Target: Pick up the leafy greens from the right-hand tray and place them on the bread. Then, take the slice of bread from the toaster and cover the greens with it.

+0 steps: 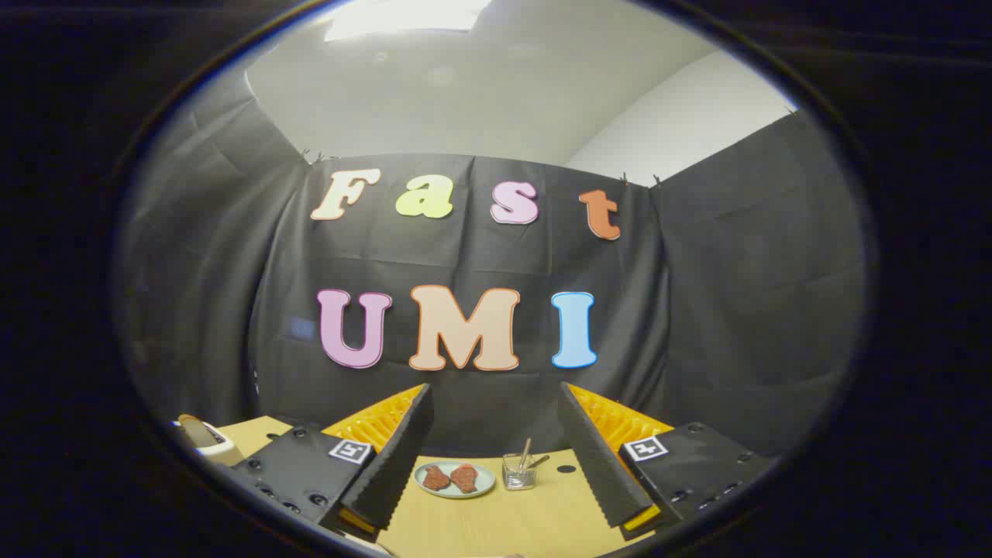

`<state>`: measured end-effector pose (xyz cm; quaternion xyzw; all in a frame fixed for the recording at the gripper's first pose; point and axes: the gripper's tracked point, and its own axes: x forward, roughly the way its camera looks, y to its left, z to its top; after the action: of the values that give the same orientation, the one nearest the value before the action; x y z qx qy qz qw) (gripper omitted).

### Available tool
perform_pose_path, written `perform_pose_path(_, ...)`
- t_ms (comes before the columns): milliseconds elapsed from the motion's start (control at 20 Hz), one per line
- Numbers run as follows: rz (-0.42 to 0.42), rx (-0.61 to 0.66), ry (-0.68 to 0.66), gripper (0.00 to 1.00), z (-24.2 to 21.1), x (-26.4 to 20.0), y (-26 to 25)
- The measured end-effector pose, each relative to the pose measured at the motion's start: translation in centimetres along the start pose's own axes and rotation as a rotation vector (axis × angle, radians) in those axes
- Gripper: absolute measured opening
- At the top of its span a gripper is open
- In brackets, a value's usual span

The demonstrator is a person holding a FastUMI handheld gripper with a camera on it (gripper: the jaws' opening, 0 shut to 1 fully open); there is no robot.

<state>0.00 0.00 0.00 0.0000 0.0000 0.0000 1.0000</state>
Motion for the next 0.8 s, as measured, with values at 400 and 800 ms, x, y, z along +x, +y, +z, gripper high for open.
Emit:
perform_pose_path(400,0.035,0.018,0.003,1.0,-0.7,1.8,-0.1)
perform_pose_path(800,0.025,0.016,0.024,1.0,-1.7,2.4,-1.5)
